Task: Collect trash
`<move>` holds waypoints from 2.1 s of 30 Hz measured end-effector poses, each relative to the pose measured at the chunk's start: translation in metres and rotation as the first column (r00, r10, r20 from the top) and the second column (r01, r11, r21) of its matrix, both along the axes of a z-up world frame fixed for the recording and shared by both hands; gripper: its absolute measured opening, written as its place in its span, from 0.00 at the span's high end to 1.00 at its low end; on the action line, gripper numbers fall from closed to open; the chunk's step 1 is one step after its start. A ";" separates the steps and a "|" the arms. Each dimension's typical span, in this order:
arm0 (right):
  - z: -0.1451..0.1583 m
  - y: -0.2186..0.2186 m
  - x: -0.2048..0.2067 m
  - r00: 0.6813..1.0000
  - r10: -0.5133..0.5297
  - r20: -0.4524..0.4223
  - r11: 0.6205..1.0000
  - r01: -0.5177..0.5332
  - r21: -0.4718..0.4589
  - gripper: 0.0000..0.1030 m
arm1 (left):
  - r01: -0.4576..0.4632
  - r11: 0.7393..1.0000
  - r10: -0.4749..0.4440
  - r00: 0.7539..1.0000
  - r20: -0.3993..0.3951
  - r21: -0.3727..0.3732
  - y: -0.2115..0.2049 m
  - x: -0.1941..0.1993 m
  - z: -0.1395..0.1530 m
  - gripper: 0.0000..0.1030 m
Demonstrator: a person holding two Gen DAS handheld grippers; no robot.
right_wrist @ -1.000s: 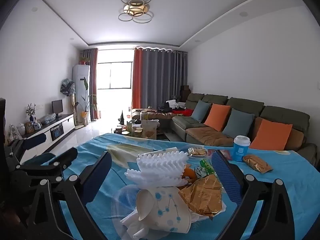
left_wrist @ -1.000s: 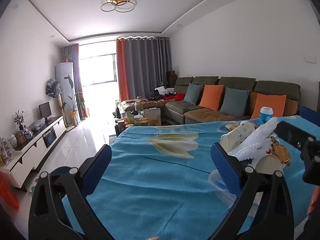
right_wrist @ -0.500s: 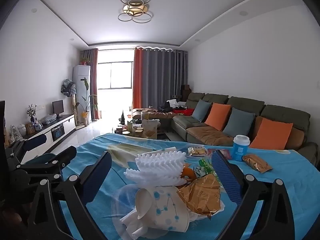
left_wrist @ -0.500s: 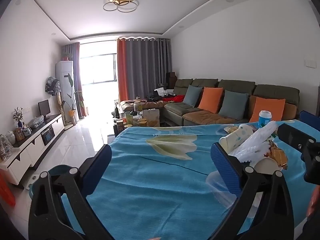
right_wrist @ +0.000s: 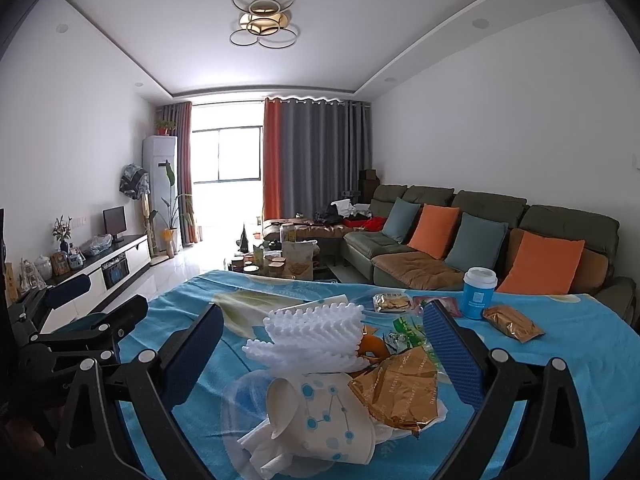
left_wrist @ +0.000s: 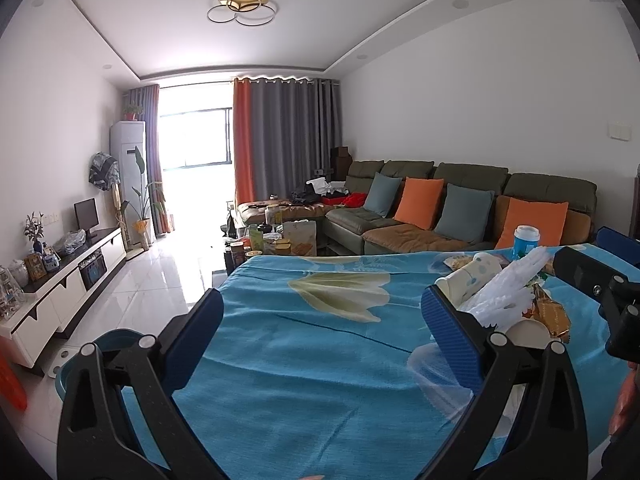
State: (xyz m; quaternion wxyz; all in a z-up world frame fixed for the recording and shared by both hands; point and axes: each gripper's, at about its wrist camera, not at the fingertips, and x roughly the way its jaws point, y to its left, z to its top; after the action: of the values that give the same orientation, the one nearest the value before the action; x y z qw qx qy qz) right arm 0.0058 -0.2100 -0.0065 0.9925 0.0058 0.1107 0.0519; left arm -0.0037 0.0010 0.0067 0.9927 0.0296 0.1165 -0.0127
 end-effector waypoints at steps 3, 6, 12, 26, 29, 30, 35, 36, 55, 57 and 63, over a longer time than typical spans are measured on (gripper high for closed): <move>0.000 -0.001 0.001 1.000 -0.001 0.000 1.000 0.001 0.002 0.06 | -0.001 1.000 0.001 1.000 -0.001 0.000 0.000 0.002 0.000 0.05; 0.000 -0.003 0.002 1.000 -0.004 0.000 1.000 0.004 0.005 0.06 | 0.000 1.000 0.000 1.000 0.001 -0.003 -0.001 0.001 0.001 0.05; -0.001 -0.004 0.004 1.000 -0.004 -0.002 1.000 0.004 0.009 0.06 | -0.001 1.000 0.001 1.000 0.004 -0.003 0.001 0.000 0.001 0.05; -0.004 -0.006 0.004 1.000 -0.003 -0.003 1.000 0.003 0.010 0.06 | -0.003 1.000 0.003 1.000 0.008 -0.002 -0.001 -0.002 0.002 0.05; -0.005 -0.006 0.004 1.000 -0.002 -0.005 1.000 0.002 0.012 0.06 | -0.002 1.000 0.002 1.000 0.006 -0.003 -0.002 -0.003 0.001 0.05; -0.005 -0.006 0.004 1.000 -0.003 -0.003 1.000 0.003 0.012 0.06 | -0.002 1.000 0.002 1.000 0.007 -0.003 -0.003 -0.002 0.002 0.05; -0.004 -0.006 0.004 1.000 -0.004 -0.004 1.000 0.004 0.012 0.06 | -0.002 1.000 0.002 1.000 0.001 -0.005 -0.003 -0.001 -0.001 0.05; -0.005 -0.006 0.003 1.000 -0.004 -0.005 1.000 0.004 0.013 0.06 | -0.004 1.000 0.004 1.000 0.002 -0.006 -0.003 -0.001 -0.001 0.05; -0.007 -0.007 0.003 1.000 -0.008 -0.007 1.000 0.008 0.015 0.06 | 0.019 1.000 -0.019 1.000 0.001 -0.008 -0.005 -0.002 -0.006 0.05; -0.008 -0.009 0.003 1.000 -0.009 -0.010 1.000 0.009 0.018 0.06 | 0.028 1.000 -0.028 1.000 0.001 -0.008 -0.005 -0.002 -0.007 0.05; -0.011 -0.011 0.005 1.000 -0.007 -0.023 1.000 0.008 0.028 0.06 | 0.067 0.998 -0.067 0.998 -0.014 -0.012 -0.011 -0.001 -0.009 0.05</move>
State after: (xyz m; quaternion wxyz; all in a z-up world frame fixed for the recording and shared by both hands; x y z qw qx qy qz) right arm 0.0108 -0.2211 -0.0176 0.9911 0.0207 0.1214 0.0496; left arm -0.0047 -0.0103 -0.0020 0.9910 0.0275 0.1223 -0.0468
